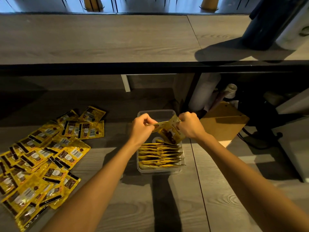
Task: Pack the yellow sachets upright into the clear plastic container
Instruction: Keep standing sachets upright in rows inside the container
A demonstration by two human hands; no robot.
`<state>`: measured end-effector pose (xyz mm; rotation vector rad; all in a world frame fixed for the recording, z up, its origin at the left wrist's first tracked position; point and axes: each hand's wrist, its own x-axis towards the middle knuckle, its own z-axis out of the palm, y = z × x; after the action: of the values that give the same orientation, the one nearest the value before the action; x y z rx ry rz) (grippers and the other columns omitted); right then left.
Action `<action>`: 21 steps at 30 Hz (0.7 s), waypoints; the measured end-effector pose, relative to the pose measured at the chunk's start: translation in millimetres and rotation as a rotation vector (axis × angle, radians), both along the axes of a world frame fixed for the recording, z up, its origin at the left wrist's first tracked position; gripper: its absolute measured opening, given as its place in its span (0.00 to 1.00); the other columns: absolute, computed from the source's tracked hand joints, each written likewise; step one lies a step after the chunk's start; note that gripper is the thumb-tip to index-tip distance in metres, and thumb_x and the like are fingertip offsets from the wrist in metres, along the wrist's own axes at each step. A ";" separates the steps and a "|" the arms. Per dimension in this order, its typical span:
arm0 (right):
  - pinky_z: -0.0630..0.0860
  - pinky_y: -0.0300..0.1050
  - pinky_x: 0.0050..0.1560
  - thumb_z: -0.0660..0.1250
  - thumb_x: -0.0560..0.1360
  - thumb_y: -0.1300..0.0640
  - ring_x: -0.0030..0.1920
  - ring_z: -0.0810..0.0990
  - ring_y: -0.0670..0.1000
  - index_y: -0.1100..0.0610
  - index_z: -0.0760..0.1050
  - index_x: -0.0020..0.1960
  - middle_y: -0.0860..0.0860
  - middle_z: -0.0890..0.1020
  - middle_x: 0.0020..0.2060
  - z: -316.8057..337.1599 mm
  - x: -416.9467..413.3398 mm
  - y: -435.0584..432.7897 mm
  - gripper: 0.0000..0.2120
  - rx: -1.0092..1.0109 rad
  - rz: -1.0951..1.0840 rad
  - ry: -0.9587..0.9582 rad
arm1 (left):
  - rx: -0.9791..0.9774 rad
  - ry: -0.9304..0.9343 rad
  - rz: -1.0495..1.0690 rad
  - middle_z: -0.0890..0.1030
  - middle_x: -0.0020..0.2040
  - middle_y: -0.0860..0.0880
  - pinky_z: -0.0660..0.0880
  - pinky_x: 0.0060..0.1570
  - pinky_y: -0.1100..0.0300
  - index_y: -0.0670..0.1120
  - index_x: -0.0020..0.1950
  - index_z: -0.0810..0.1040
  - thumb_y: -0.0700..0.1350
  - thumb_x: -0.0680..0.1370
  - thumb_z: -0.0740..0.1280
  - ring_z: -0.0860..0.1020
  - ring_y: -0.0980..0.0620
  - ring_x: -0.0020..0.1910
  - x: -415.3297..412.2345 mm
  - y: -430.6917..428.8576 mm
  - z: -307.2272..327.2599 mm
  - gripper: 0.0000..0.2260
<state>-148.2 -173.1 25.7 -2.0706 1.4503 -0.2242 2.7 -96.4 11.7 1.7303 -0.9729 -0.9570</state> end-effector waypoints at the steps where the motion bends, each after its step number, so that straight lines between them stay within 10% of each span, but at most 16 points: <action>1: 0.73 0.46 0.37 0.60 0.74 0.63 0.39 0.76 0.56 0.66 0.77 0.46 0.58 0.78 0.39 -1.2 -0.2 2.3 0.09 -0.013 -0.024 -0.002 | -0.021 -0.002 0.023 0.78 0.38 0.50 0.77 0.47 0.54 0.47 0.32 0.72 0.28 0.71 0.62 0.77 0.51 0.44 -0.3 3.5 -2.1 0.15; 8: 0.73 0.47 0.40 0.60 0.75 0.64 0.45 0.78 0.58 0.66 0.77 0.54 0.60 0.79 0.45 -6.4 -0.9 9.5 0.12 -0.027 0.004 0.008 | 0.047 -0.020 -0.134 0.76 0.39 0.48 0.72 0.38 0.67 0.46 0.35 0.72 0.29 0.73 0.59 0.74 0.55 0.40 -4.1 7.8 -2.1 0.14; 15: 0.75 0.44 0.46 0.63 0.77 0.59 0.50 0.81 0.57 0.59 0.81 0.54 0.57 0.83 0.50 -8.0 -1.3 10.6 0.11 -0.071 0.294 0.079 | 0.235 -0.334 -0.293 0.79 0.44 0.45 0.75 0.48 0.51 0.50 0.36 0.74 0.33 0.75 0.58 0.77 0.46 0.49 5.6 6.4 -15.2 0.14; 21: 0.71 0.43 0.49 0.58 0.79 0.48 0.56 0.77 0.55 0.53 0.78 0.60 0.54 0.80 0.56 -7.8 0.6 13.8 0.16 -0.146 0.470 0.280 | 0.412 -0.548 -0.570 0.78 0.59 0.44 0.73 0.57 0.52 0.45 0.61 0.77 0.35 0.78 0.55 0.75 0.47 0.59 17.2 16.6 -10.4 0.17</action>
<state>-147.5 -159.3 17.9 -2.5744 1.0725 0.1598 19.8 -79.7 1.3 2.1710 -1.7916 -1.1126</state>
